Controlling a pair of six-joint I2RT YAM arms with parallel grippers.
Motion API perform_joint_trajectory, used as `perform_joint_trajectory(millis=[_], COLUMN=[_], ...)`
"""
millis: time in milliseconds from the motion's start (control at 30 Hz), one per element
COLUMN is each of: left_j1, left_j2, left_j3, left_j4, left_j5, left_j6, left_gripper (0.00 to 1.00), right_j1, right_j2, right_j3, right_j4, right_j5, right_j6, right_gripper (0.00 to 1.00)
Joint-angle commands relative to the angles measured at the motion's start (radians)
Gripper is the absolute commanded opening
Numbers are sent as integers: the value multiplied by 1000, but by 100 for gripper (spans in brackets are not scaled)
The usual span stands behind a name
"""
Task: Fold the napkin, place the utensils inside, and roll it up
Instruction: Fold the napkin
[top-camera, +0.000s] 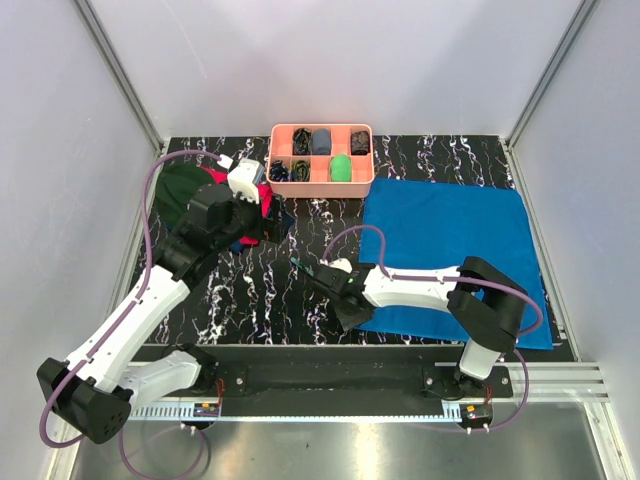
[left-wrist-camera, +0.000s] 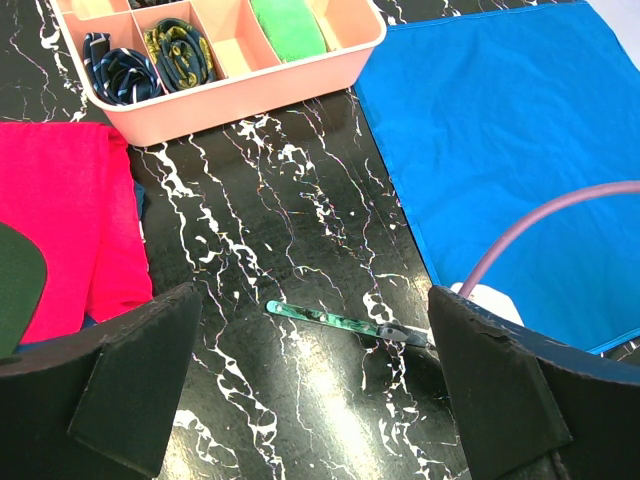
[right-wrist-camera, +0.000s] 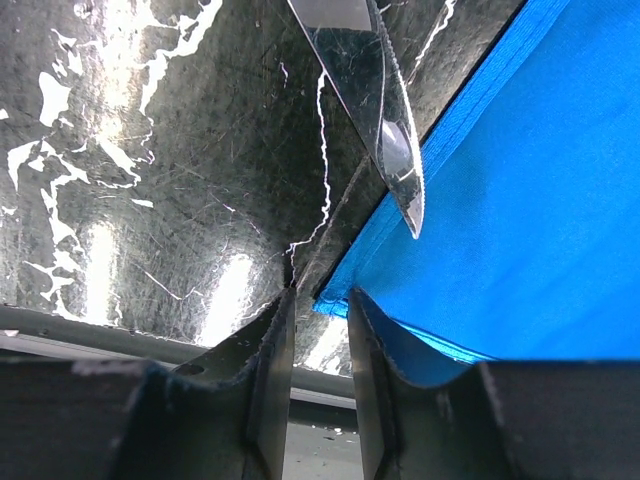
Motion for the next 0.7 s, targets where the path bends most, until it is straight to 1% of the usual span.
perform_joint_trajectory(millis=[0,233,400,567,633,667], left_j1=[6,6,6,6,5,6], left_j2=[-12,-16,-24,-30,-32,-33], left_j3=[39,39,38,35,35,35], left_j4=[42,45,47,51,51,50], left_j5=[24,27,30,30,30,30], left_j6=[-6,-9,-11,-14,-14,-14], left_gripper=[99,99,99,99,99,99], right_j1=[-1,-4,-19,-42,-56,-61], right_j2=[65,44,57,70,76,76], right_j3=[-38,-102,-145,-156,-168,-173], right_j4=[16,-12,-10,-2,-1,1], right_j5=[-34,-94,-114,-117,-123,-126], right_j6=[48,141,171,177,184,187], right_gripper=[34,37,37,33,30,26])
